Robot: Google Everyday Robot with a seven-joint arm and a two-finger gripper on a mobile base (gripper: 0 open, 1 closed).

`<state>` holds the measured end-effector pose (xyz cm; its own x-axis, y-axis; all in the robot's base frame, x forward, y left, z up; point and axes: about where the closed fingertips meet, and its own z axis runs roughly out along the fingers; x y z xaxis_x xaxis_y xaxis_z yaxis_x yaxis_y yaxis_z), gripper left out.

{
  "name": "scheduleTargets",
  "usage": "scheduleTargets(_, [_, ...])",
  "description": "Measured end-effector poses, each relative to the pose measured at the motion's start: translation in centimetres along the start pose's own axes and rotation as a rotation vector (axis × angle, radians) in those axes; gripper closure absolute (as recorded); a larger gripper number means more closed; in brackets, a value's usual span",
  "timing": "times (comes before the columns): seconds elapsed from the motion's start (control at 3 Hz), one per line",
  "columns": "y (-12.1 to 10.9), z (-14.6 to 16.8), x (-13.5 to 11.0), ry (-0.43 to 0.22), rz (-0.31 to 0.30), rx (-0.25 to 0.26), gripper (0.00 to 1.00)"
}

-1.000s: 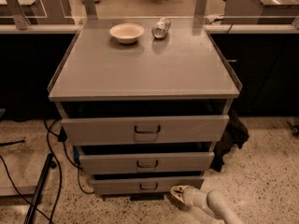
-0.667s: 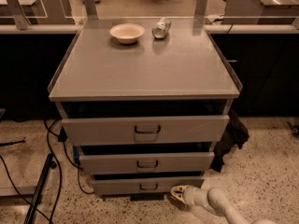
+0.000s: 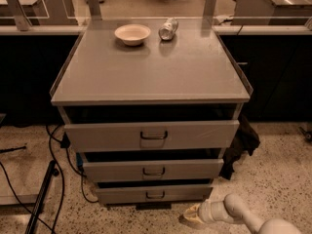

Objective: Close bottom drawer

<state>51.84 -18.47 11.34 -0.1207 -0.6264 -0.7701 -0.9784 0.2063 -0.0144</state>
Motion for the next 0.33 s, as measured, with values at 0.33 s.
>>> scheduleTargets(0.33, [3.56,-1.78,-0.18,0.032,0.108,-0.126,1.00])
